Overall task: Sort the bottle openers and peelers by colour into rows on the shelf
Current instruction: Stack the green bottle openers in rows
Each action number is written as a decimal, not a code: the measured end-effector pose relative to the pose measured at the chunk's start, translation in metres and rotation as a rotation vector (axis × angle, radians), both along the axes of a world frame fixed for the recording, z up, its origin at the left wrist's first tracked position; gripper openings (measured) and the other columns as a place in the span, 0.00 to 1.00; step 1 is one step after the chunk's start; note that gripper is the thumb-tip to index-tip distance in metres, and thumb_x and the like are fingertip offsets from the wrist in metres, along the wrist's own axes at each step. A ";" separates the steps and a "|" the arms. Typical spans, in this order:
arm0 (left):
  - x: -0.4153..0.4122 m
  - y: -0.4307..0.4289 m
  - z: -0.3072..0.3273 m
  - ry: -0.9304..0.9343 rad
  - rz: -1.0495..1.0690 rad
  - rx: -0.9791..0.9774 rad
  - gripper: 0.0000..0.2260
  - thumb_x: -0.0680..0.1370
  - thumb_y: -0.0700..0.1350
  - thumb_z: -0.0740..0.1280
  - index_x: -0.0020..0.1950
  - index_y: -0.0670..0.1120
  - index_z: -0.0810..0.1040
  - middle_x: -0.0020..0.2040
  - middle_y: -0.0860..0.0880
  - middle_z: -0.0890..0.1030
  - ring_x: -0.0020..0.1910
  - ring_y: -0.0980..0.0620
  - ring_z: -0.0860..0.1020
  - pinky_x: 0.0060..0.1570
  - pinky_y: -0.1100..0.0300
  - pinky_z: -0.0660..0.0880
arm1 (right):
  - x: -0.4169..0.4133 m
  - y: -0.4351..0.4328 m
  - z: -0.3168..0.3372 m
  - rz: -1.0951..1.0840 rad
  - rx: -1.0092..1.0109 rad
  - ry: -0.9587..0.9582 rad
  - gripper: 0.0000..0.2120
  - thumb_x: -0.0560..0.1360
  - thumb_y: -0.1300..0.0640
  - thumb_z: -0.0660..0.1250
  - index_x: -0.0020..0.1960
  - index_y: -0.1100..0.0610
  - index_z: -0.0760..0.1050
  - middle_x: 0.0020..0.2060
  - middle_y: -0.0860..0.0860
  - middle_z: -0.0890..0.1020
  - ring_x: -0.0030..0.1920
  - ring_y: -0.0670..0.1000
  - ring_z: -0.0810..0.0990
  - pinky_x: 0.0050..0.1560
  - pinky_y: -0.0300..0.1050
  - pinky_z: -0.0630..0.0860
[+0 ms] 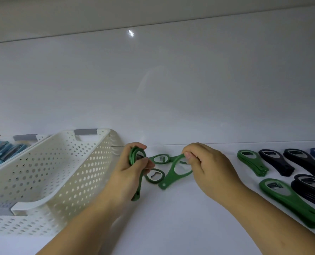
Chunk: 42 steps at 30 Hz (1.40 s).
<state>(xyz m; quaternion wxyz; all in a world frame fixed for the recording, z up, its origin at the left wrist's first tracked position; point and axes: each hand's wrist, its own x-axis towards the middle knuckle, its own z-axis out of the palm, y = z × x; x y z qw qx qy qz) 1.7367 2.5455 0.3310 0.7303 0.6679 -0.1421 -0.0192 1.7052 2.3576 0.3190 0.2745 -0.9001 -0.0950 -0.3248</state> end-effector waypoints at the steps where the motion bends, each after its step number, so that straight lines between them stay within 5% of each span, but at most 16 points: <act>1: -0.003 -0.002 -0.001 -0.025 -0.026 0.040 0.10 0.80 0.34 0.58 0.52 0.46 0.74 0.37 0.43 0.80 0.40 0.49 0.81 0.52 0.54 0.78 | -0.002 0.003 0.001 0.061 0.016 -0.004 0.11 0.79 0.53 0.55 0.46 0.53 0.74 0.39 0.44 0.76 0.39 0.48 0.75 0.40 0.46 0.73; 4: -0.013 -0.009 -0.007 -0.013 -0.198 0.083 0.06 0.79 0.47 0.60 0.54 0.47 0.73 0.43 0.44 0.81 0.42 0.46 0.81 0.46 0.49 0.79 | -0.005 0.017 0.000 0.201 0.073 -0.018 0.11 0.77 0.50 0.57 0.44 0.52 0.76 0.34 0.37 0.72 0.36 0.39 0.72 0.37 0.30 0.66; 6: -0.018 -0.011 -0.009 0.035 -0.339 0.075 0.14 0.76 0.53 0.60 0.56 0.46 0.72 0.42 0.48 0.82 0.40 0.42 0.82 0.44 0.46 0.80 | -0.006 0.025 -0.003 0.228 0.089 -0.032 0.11 0.76 0.49 0.59 0.45 0.52 0.78 0.34 0.35 0.71 0.35 0.36 0.72 0.36 0.27 0.66; 9: -0.020 -0.011 -0.006 0.038 -0.450 0.118 0.20 0.75 0.58 0.62 0.60 0.47 0.70 0.36 0.45 0.81 0.32 0.45 0.79 0.34 0.56 0.77 | -0.008 0.030 -0.005 0.216 0.176 -0.029 0.06 0.75 0.55 0.63 0.45 0.51 0.79 0.35 0.36 0.73 0.33 0.38 0.74 0.34 0.27 0.67; 14: -0.016 -0.010 -0.009 0.131 -0.421 0.063 0.09 0.78 0.40 0.65 0.57 0.50 0.75 0.39 0.42 0.79 0.30 0.48 0.75 0.30 0.59 0.72 | -0.007 0.029 -0.003 0.130 0.361 0.000 0.08 0.74 0.58 0.69 0.41 0.46 0.74 0.38 0.40 0.77 0.37 0.44 0.77 0.35 0.31 0.72; 17: -0.010 -0.013 -0.012 0.067 -0.224 -0.031 0.07 0.79 0.37 0.63 0.49 0.49 0.74 0.37 0.43 0.75 0.31 0.48 0.74 0.32 0.58 0.73 | -0.006 0.022 -0.002 0.084 0.387 0.262 0.12 0.73 0.52 0.69 0.33 0.55 0.74 0.26 0.44 0.73 0.26 0.44 0.68 0.31 0.38 0.67; 20: -0.007 -0.012 -0.013 -0.029 -0.129 -0.072 0.06 0.79 0.40 0.62 0.48 0.52 0.72 0.36 0.45 0.75 0.37 0.48 0.77 0.40 0.55 0.75 | -0.011 0.025 -0.004 0.285 0.361 0.627 0.18 0.71 0.46 0.70 0.35 0.62 0.77 0.28 0.52 0.70 0.30 0.49 0.66 0.34 0.43 0.63; 26: -0.020 -0.009 -0.007 -0.199 -0.279 0.154 0.11 0.76 0.51 0.59 0.55 0.49 0.64 0.41 0.52 0.78 0.35 0.55 0.78 0.31 0.62 0.75 | -0.016 0.036 -0.002 0.400 0.433 0.751 0.21 0.64 0.49 0.75 0.39 0.68 0.75 0.28 0.47 0.70 0.33 0.48 0.69 0.38 0.44 0.65; 29: -0.019 -0.010 -0.010 -0.290 -0.265 0.181 0.11 0.78 0.52 0.60 0.55 0.49 0.63 0.46 0.48 0.75 0.41 0.56 0.77 0.36 0.60 0.77 | -0.015 0.036 -0.002 0.400 0.463 0.769 0.16 0.62 0.49 0.74 0.35 0.61 0.75 0.30 0.49 0.70 0.35 0.48 0.69 0.41 0.45 0.65; 32: -0.019 -0.012 -0.013 -0.361 -0.295 0.230 0.10 0.76 0.49 0.59 0.55 0.50 0.62 0.47 0.48 0.74 0.43 0.51 0.75 0.42 0.54 0.78 | -0.014 0.035 -0.004 0.420 0.477 0.748 0.20 0.62 0.49 0.72 0.40 0.65 0.74 0.32 0.51 0.69 0.36 0.50 0.68 0.40 0.48 0.64; 36: -0.017 -0.009 -0.016 -0.364 -0.433 0.216 0.16 0.74 0.53 0.66 0.60 0.57 0.68 0.51 0.51 0.76 0.51 0.54 0.77 0.45 0.57 0.78 | -0.013 0.021 -0.003 0.416 0.438 0.731 0.11 0.66 0.54 0.72 0.35 0.62 0.75 0.29 0.49 0.72 0.34 0.49 0.71 0.39 0.47 0.67; 39: -0.016 -0.009 -0.019 -0.368 -0.438 0.212 0.24 0.70 0.49 0.71 0.64 0.64 0.72 0.59 0.57 0.78 0.61 0.53 0.77 0.59 0.59 0.74 | -0.016 0.005 0.001 0.345 0.343 0.743 0.09 0.69 0.54 0.74 0.33 0.54 0.76 0.27 0.43 0.74 0.30 0.43 0.72 0.37 0.36 0.69; 42: -0.017 -0.013 -0.021 -0.341 -0.382 0.178 0.29 0.66 0.43 0.75 0.61 0.66 0.75 0.59 0.57 0.80 0.60 0.53 0.78 0.58 0.60 0.75 | -0.019 0.001 0.003 0.365 0.299 0.754 0.11 0.70 0.55 0.74 0.32 0.47 0.75 0.24 0.39 0.75 0.28 0.38 0.72 0.34 0.30 0.67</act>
